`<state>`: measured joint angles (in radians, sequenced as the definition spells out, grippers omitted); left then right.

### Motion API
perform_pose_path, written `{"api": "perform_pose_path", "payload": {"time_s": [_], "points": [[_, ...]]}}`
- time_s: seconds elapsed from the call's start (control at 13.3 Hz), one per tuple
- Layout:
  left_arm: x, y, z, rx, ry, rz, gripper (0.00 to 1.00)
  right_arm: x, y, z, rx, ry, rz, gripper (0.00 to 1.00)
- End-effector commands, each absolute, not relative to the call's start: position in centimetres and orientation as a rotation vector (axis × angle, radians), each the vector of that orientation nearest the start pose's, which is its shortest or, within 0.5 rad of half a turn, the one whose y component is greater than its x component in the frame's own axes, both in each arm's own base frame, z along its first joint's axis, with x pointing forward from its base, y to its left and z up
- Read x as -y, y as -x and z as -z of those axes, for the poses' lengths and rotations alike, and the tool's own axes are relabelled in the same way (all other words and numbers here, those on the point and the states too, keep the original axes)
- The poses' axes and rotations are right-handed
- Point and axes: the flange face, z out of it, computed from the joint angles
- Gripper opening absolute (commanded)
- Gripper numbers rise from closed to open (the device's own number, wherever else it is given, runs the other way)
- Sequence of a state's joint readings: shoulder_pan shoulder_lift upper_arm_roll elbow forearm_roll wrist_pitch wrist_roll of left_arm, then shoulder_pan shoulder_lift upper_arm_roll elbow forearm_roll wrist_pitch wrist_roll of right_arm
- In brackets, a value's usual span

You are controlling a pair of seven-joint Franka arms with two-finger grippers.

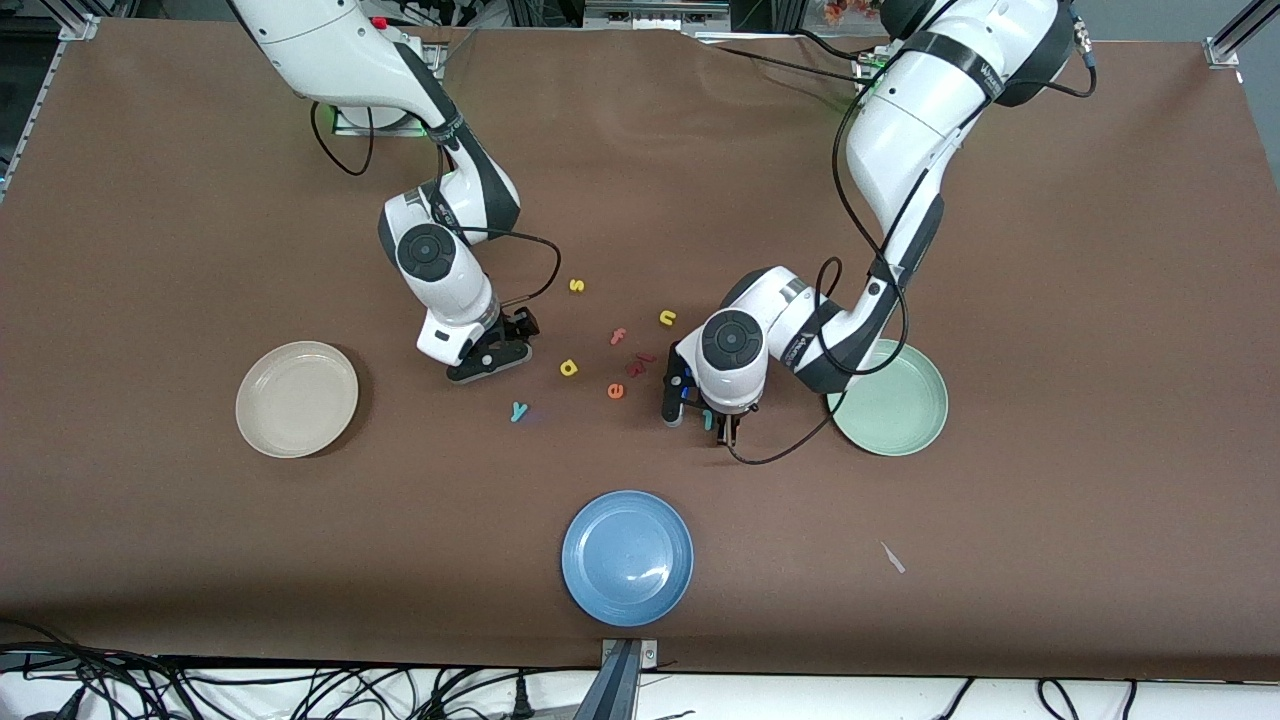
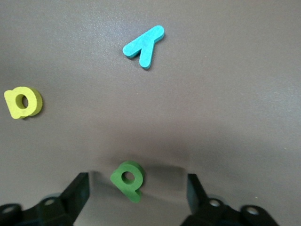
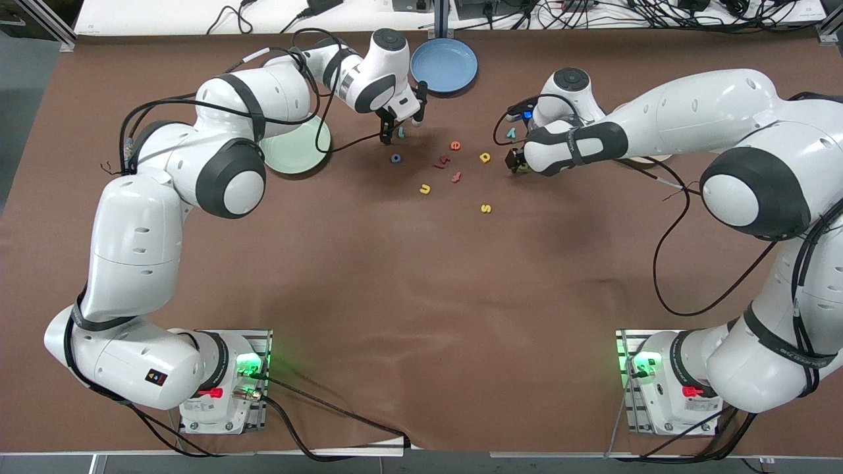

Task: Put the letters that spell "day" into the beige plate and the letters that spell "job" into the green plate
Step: 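Grasp the green and pink letters with the right and left grippers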

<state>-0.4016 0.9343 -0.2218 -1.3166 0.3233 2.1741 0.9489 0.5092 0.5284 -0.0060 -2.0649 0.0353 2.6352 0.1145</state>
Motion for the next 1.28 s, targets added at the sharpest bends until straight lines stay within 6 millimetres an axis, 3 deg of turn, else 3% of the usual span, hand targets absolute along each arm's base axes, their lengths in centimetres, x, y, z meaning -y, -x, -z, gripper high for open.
{"api": "perform_pose_path", "payload": {"time_s": [0.0,0.23,0.38,0.68,1.05,1.13,1.2], "points": [[39.1,-62.5,-16.4,-2.268,2.016,-0.08,0.38,-29.4,-51.7,-17.4,0.542,3.045,0.065,0.79],[39.2,-62.6,-16.8,-2.267,2.015,-0.07,0.38,-29.6,-51.6,-17.1,0.545,3.041,0.074,0.66],[39.2,-62.6,-16.9,-2.267,2.014,-0.068,0.38,-29.6,-51.5,-17.1,0.547,3.04,0.075,0.65],[37.3,-63.9,-18.3,-2.233,2.035,-0.083,0.4,-29.6,-51.3,-17.0,0.552,3.041,0.066,0.52],[36.9,-64.0,-17.9,-2.224,2.023,-0.098,0.41,-29.6,-51.3,-16.9,0.552,3.041,0.066,0.39],[36.8,-64.0,-17.9,-2.224,2.025,-0.097,0.39,-29.6,-51.3,-16.9,0.552,3.041,0.066,0.33],[36.8,-64.0,-17.9,-2.224,2.025,-0.097,0.32,-29.7,-51.2,-16.9,0.553,3.039,0.068,0.28]]}}
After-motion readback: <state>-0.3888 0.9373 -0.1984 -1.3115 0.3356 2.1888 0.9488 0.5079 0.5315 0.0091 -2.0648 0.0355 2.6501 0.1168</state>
